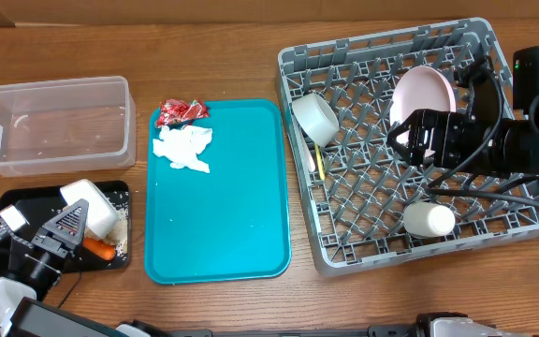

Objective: Sort waste into correct bins and load items into the dishwasher rack
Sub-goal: 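Tip the rice bowl over the black tray to empty it, then lift the emptied white bowl with the left gripper toward the rack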

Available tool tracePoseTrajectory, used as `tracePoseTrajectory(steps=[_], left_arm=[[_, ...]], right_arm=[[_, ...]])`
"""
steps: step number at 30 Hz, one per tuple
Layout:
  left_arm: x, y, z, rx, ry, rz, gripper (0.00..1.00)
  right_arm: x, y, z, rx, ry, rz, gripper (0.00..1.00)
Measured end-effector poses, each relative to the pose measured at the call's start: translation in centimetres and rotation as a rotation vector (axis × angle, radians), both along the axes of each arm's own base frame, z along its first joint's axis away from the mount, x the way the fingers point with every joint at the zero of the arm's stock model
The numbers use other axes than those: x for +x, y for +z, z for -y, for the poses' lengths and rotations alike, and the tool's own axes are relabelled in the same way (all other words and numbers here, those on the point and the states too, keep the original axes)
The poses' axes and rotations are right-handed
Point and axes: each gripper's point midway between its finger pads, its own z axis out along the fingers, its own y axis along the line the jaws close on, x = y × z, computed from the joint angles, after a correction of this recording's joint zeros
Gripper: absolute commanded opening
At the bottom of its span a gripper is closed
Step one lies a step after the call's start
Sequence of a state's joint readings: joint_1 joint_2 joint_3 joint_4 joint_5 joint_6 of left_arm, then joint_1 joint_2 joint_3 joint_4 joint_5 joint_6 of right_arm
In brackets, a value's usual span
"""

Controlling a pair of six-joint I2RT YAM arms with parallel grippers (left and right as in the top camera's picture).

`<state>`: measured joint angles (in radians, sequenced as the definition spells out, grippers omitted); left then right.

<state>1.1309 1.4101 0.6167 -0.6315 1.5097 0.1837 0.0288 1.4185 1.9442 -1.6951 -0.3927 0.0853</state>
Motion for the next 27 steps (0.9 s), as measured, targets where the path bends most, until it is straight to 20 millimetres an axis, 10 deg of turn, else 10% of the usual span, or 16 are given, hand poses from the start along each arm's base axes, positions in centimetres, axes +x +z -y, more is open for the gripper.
tracePoseTrajectory(steps=[16,27], left_arm=[[0.0,0.3,1.0,-0.062,-0.021,-0.011,0.04],[2.5,6.3,12.1,0.218,-0.471,0.2,0.04]], right_arm=[[0.0,0.0,0.0,0.0,0.0,0.0,1.0],[0.0,0.0,0.0,0.002,0.001,-0.001,1.0]])
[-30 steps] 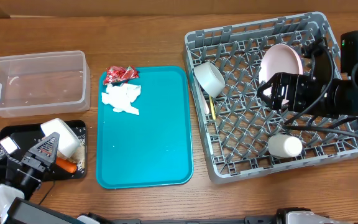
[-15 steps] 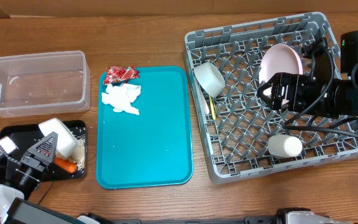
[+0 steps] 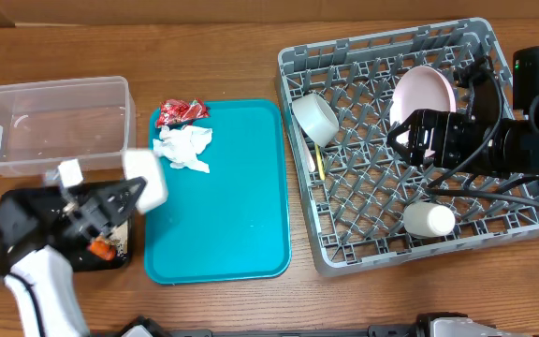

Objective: Sort waste into correct bins and load items into the dishwasher rack
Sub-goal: 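Lift the emptied white bowl with the left gripper toward the rack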

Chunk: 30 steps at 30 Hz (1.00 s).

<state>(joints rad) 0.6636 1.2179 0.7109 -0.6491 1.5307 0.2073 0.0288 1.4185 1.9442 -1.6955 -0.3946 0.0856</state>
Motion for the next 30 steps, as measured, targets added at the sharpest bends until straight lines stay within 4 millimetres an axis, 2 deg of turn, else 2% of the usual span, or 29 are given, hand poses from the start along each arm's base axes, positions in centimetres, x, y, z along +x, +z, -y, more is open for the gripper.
tracePoseTrajectory(steps=[2,5,7,10,14,21,26,30], left_arm=[[0.7,2.0,2.4,0.106,-0.09,0.084,0.04],[3.2,4.3,4.9,0.252,-0.132,0.172,0.04],[4.6,6.0,6.8,0.285,-0.14,0.227,0.04],[5.9,8.7,10.6,0.26,-0.144,0.27,0.04],[6.1,10.3,16.3,0.164,-0.192,0.242,0.04],[7.3,9.1,25.1,-0.023,-0.278,0.134,0.04],[8.4,5.5,29.0,-0.117,-0.31,-0.011,0.04],[8.9,4.4,30.9,-0.214,-0.333,-0.011,0.04]], right_arm=[[0.0,0.0,0.0,0.001,0.001,0.0,1.0],[0.0,0.0,0.0,0.001,0.001,0.0,1.0],[0.0,0.0,0.0,0.001,0.001,0.001,1.0],[0.0,0.0,0.0,0.001,0.001,0.0,1.0],[0.0,0.0,0.0,0.001,0.001,0.0,1.0],[0.0,0.0,0.0,0.001,0.001,-0.002,1.0],[0.0,0.0,0.0,0.001,0.001,-0.002,1.0],[0.0,0.0,0.0,0.001,0.001,0.0,1.0]])
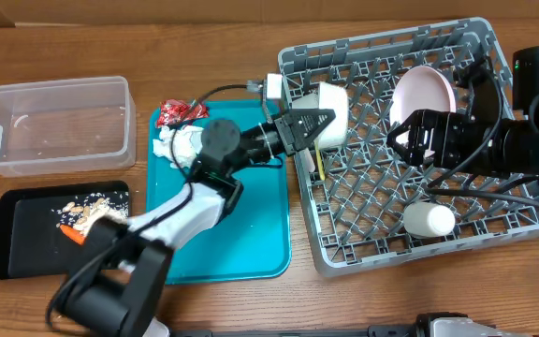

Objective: Sort waste into correct bins and load items into the dishwasher rack
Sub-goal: 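Lift the emptied white bowl with the left gripper toward the rack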

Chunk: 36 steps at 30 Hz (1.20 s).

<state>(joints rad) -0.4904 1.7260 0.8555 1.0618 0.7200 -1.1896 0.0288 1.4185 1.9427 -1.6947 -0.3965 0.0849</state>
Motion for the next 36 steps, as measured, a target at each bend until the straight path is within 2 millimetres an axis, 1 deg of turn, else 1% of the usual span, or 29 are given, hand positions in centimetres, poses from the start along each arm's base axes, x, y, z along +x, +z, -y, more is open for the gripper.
tracePoseTrajectory(steps=[3,7,9,12,15,23,36], left_arm=[[0.2,-1.5,1.3,-0.05,-0.01,-0.075,0.04],[0.2,-4.3,3.0,-0.075,-0.022,-0.174,0.04],[-0.1,-4.8,3.7,-0.094,-0.028,-0.183,0.04],[-0.6,-4.8,4.6,-0.119,-0.027,-0.198,0.04],[-0.6,-5.0,4.8,-0.119,-0.015,-0.222,0.04],[-0.3,-5.6,4.8,-0.118,-0.002,-0.272,0.04],[-1.1,-7.6,4.3,-0.091,-0.005,-0.324,0.04]], right_arm=[[0.0,0.0,0.0,0.0,-0.001,-0.002,1.0],[0.0,0.0,0.0,0.0,0.0,-0.001,1.0],[0.0,0.0,0.0,-0.001,0.0,-0.001,1.0],[0.0,0.0,0.0,0.0,0.0,-0.001,1.0],[0.0,0.0,0.0,0.0,-0.001,-0.001,1.0],[0.0,0.0,0.0,0.0,-0.001,-0.001,1.0],[0.0,0.0,0.0,0.0,0.0,0.0,1.0]])
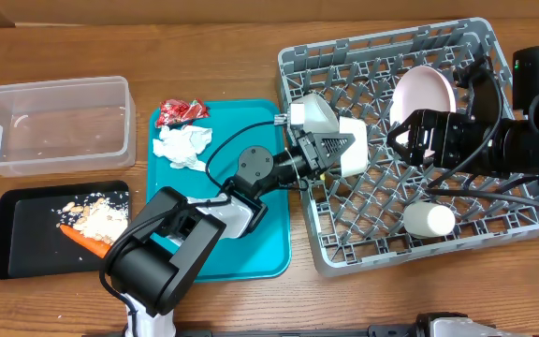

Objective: Sort waste into correct bins and load items into the dishwasher rack
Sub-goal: 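Lift the emptied white bowl with the left gripper toward the rack, then lower the white bowl into the rack's front left and release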

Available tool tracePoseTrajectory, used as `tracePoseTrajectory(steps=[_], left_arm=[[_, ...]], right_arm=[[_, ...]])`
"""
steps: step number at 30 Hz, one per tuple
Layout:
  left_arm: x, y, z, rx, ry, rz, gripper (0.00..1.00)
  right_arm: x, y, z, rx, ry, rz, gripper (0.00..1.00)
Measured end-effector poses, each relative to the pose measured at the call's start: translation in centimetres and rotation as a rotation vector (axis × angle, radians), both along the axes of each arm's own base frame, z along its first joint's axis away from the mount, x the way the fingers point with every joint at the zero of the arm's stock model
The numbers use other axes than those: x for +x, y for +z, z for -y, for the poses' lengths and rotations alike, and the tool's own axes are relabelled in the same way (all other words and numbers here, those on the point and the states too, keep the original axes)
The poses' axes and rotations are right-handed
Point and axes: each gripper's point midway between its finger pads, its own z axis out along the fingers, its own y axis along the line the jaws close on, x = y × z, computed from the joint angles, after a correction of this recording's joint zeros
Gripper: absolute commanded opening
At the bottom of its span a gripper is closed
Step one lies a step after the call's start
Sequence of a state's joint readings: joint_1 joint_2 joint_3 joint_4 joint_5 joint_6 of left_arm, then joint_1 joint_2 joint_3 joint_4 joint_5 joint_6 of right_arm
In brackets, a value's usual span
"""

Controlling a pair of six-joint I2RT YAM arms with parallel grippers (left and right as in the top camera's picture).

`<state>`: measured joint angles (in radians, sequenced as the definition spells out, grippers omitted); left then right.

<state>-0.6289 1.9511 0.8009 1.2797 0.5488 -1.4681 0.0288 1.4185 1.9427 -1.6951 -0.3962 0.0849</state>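
Note:
My left gripper (338,150) reaches from the teal tray (251,234) over the left part of the grey dishwasher rack (494,56), shut on a white bowl (354,157) held low over the rack's grid. A white cup (313,112) lies in the rack just behind it. A pink plate (425,94) stands in the rack's far part and another white cup (429,220) lies near its front. My right gripper (417,140) hangs over the rack's middle right beside the plate, jaws apart and empty. A red wrapper (181,112) and crumpled white tissue (183,147) lie at the tray's far left corner.
A clear plastic bin (50,126) stands at the far left. In front of it, a black tray (26,253) holds food scraps and a piece of carrot (84,241). The left arm's body crosses the teal tray's right half.
My left gripper has carried the white bowl from the rack's far left corner to a spot further right and nearer, deeper inside the rack. The white cup behind it shows again. The right arm is unmoved.
My left gripper first held the white bowl tipped over the black tray beside food scraps. Then it held the bowl between that tray and the teal tray. Then the bowl was at the rack's left edge, and now it is over the rack's grid.

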Motion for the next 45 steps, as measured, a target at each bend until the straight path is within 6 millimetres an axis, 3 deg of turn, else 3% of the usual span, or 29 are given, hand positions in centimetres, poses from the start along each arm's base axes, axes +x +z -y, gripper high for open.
tracePoseTrajectory(steps=[4,21,23,26,34,37,45], left_arm=[[-0.3,-0.5,-0.3,0.003,0.004,-0.005,0.04],[-1.4,-1.4,-1.0,-0.004,-0.009,-0.033,0.22],[-1.4,-1.5,-1.0,0.0,-0.009,-0.037,0.19],[-1.3,-1.3,-1.0,-0.006,0.0,-0.032,0.04],[-0.6,-0.5,-1.5,-0.063,0.05,-0.068,0.04],[-1.3,0.4,-1.0,-0.108,0.035,-0.075,0.04],[-1.6,0.4,-0.7,-0.125,0.018,-0.119,0.04]], right_arm=[[0.0,0.0,0.0,0.0,-0.001,-0.001,1.0],[0.0,0.0,0.0,0.0,0.0,0.0,1.0],[0.0,0.0,0.0,0.0,0.0,-0.001,1.0],[0.0,0.0,0.0,0.0,0.0,-0.001,1.0],[0.0,0.0,0.0,0.0,0.0,0.0,1.0],[0.0,0.0,0.0,0.0,-0.001,-0.001,1.0],[0.0,0.0,0.0,-0.001,-0.001,-0.001,1.0]])
